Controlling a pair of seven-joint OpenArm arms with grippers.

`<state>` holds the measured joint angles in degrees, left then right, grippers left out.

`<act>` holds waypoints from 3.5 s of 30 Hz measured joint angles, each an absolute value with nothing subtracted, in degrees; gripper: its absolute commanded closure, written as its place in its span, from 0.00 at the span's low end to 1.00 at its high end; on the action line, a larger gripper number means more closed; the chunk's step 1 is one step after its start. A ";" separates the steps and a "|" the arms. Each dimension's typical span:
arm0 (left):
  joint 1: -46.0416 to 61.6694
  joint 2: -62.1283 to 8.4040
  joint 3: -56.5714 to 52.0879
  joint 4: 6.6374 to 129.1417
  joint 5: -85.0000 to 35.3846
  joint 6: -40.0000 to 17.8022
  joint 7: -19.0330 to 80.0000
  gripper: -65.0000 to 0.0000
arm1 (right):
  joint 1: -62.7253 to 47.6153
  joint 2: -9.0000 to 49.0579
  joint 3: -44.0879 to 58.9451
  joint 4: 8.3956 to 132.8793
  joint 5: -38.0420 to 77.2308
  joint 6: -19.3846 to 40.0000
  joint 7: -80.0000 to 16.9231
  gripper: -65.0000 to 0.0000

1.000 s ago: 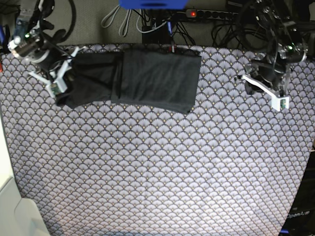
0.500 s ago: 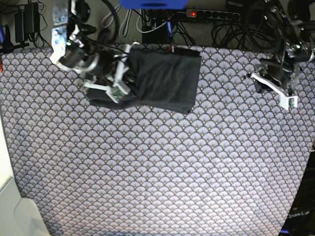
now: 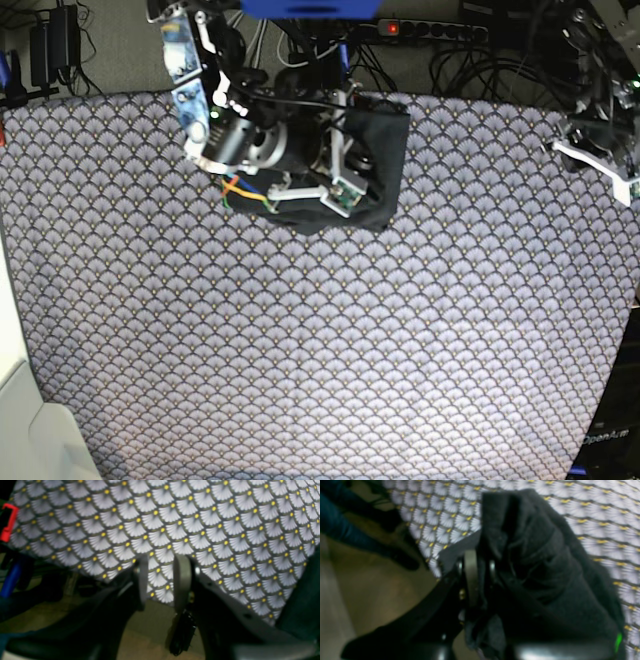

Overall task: Fold the T-shirt properly
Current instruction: 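Grasp the strip's other end with the right gripper and fold it over, then press the folded bundle with the right gripper, then release and withdraw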

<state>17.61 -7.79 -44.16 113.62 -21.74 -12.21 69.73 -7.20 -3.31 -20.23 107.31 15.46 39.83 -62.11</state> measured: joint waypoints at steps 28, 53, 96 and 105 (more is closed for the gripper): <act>19.66 -8.88 -44.38 113.62 -27.70 -12.21 70.04 0.73 | -3.51 -7.25 -20.08 102.04 15.33 39.81 -62.39 0.42; 21.41 -8.86 -44.47 113.62 -27.77 -12.21 69.60 0.73 | 4.34 -0.93 -25.61 96.29 15.46 39.81 -61.80 0.41; 21.23 -8.47 -44.42 113.62 -27.73 -12.21 69.67 0.73 | 9.69 -2.68 -27.92 84.75 15.33 39.83 -57.39 1.00; 21.08 -8.45 -44.42 113.62 -27.73 -12.21 69.67 0.73 | 12.14 -2.81 -27.51 84.86 15.40 39.81 -57.17 1.00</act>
<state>21.08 -8.45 -44.42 113.62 -27.73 -12.21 69.67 12.14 -2.81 -27.51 84.86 15.40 39.81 -57.17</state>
